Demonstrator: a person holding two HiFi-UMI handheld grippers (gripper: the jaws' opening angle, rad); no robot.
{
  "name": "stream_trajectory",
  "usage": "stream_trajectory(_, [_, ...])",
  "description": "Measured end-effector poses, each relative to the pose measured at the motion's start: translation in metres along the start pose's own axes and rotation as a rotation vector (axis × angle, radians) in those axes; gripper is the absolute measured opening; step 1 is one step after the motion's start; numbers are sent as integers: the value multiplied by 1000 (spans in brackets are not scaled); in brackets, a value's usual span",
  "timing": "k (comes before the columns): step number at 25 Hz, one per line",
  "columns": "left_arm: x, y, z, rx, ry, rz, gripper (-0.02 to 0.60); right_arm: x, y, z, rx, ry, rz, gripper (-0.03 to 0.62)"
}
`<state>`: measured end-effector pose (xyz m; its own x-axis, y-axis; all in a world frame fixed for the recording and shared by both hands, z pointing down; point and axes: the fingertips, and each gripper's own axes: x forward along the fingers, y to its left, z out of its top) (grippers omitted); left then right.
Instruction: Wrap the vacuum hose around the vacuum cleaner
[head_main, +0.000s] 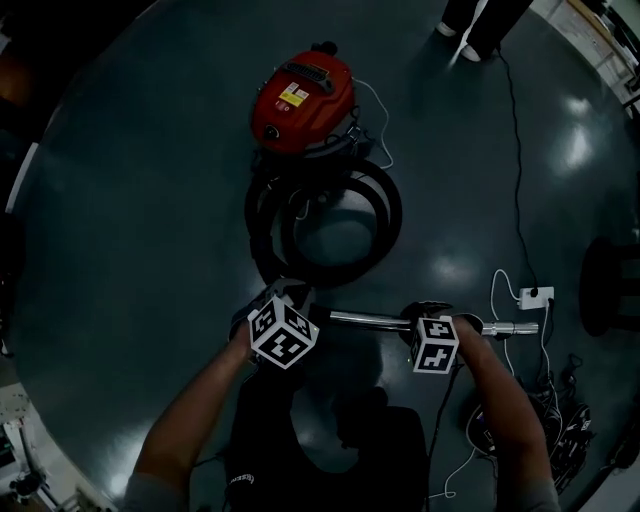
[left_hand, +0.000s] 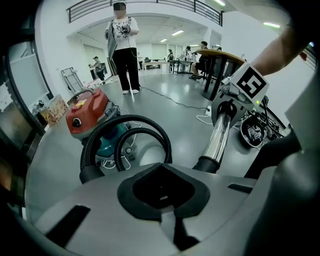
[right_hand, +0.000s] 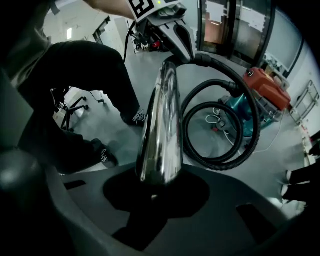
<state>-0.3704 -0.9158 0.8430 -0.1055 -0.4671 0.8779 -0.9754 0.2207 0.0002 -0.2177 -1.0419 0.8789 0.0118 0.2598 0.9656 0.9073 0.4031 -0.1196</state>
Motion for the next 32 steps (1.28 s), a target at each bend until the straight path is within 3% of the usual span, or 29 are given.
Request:
stream_trajectory(8, [98, -11, -44, 10, 39, -62, 9, 97, -21, -49, -47, 12, 49, 101])
stream_trajectory(16, [171, -14, -105, 54, 58, -113, 9, 193, -32, -58, -141, -14, 54, 101])
stream_trajectory(20, [196, -23, -127, 34, 55, -135, 9, 234, -32, -69, -173, -39, 76, 101])
stream_trajectory(29, [236, -35, -146, 69, 57, -149, 9, 292, -41, -89, -146, -57, 117, 101])
stream_trajectory(32, [243, -47, -147, 138, 49, -152, 9, 308, -41, -94, -107, -34, 149, 101])
